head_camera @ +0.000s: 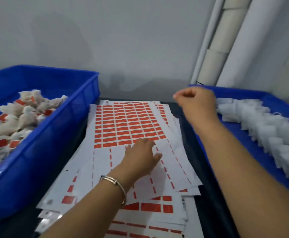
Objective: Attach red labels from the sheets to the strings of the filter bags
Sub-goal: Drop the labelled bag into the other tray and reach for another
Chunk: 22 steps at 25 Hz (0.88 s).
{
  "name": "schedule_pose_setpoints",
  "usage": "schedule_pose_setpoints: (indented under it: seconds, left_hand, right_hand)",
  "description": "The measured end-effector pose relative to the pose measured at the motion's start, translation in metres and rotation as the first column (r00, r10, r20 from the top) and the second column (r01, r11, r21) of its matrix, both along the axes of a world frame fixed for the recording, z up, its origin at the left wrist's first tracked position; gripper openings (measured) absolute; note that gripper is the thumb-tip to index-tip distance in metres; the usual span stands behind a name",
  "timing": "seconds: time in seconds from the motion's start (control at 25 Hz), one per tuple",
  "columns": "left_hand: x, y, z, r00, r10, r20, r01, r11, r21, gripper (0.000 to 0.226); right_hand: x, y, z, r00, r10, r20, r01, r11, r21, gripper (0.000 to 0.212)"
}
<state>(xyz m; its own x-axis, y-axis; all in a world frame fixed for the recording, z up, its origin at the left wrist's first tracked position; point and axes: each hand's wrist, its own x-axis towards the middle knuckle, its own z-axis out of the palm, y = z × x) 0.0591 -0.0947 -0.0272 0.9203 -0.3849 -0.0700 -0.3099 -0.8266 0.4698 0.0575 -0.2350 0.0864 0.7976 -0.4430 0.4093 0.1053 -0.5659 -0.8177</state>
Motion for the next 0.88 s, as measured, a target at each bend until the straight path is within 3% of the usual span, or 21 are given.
schedule_pose_setpoints:
  seconds: [0.12, 0.24, 0.36, 0.48, 0.6, 0.68, 0.72, 0.8, 0.88]
  left_hand:
    - [-0.010, -0.009, -0.036, 0.995, -0.034, 0.097, 0.025, 0.995, 0.097, 0.063]
    - [-0.022, -0.007, -0.055, 0.982, -0.033, 0.184, 0.005, 0.989, 0.150, 0.067]
    - [-0.019, -0.012, -0.053, 0.988, -0.021, 0.154, -0.016, 0.972, 0.234, 0.077]
    - [-0.010, -0.021, -0.050, 0.992, -0.029, 0.127, -0.010, 0.955, 0.296, 0.088]
    - [0.000, -0.027, -0.052, 0.995, -0.079, 0.055, 0.052, 0.923, 0.381, 0.112]
    - [0.007, -0.027, -0.055, 0.987, -0.078, 0.138, 0.026, 0.940, 0.341, 0.121]
    - [0.009, -0.025, -0.052, 0.973, -0.102, 0.205, 0.025, 0.937, 0.348, 0.115]
    - [0.003, -0.023, -0.047, 0.991, -0.110, 0.080, 0.076, 0.935, 0.346, 0.090]
    - [-0.001, -0.025, -0.048, 0.985, -0.136, 0.110, 0.086, 0.925, 0.371, 0.082]
  right_hand:
    - [0.038, -0.068, 0.019, 0.974, -0.219, -0.058, 0.208, 0.965, -0.163, 0.017]
    - [0.059, -0.145, 0.002, 0.902, -0.344, -0.262, 0.256, 0.913, -0.318, 0.019]
    - [0.077, -0.198, -0.025, 0.846, -0.344, -0.407, 0.226, 0.924, -0.310, 0.023]
    - [0.108, -0.216, -0.050, 0.786, -0.311, -0.535, 0.090, 0.913, -0.398, 0.032]
    - [0.138, -0.210, -0.070, 0.728, -0.239, -0.643, -0.026, 0.927, -0.374, 0.043]
    - [0.153, -0.206, -0.080, 0.706, -0.236, -0.668, 0.014, 0.947, -0.320, 0.042]
    - [0.159, -0.205, -0.086, 0.699, -0.250, -0.670, 0.053, 0.952, -0.300, 0.041]
    - [0.167, -0.209, -0.094, 0.656, -0.340, -0.674, 0.095, 0.923, -0.373, 0.045]
    - [0.168, -0.213, -0.099, 0.659, -0.331, -0.676, 0.213, 0.943, -0.254, 0.045]
